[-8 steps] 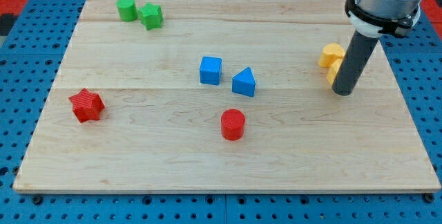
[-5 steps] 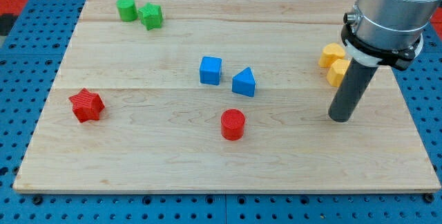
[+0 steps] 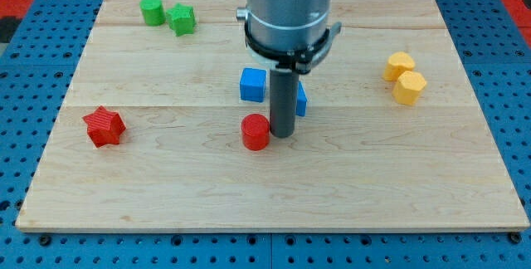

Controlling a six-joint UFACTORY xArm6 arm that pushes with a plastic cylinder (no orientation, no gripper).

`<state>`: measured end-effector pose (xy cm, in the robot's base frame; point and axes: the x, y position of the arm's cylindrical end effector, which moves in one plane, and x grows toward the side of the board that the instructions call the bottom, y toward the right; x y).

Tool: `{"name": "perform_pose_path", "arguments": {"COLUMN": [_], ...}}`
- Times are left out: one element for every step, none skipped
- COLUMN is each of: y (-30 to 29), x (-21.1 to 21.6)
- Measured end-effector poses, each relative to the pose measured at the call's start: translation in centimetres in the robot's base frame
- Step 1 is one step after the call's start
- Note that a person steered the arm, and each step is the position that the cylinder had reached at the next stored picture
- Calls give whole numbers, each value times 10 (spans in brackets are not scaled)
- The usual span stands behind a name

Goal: Place the red circle to the bottom right of the red star

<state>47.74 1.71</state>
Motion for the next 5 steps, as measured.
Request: {"name": "perform_pose_path", "arguments": {"y": [-29, -35, -35, -49, -91], "x": [0, 3, 3, 13, 25]}}
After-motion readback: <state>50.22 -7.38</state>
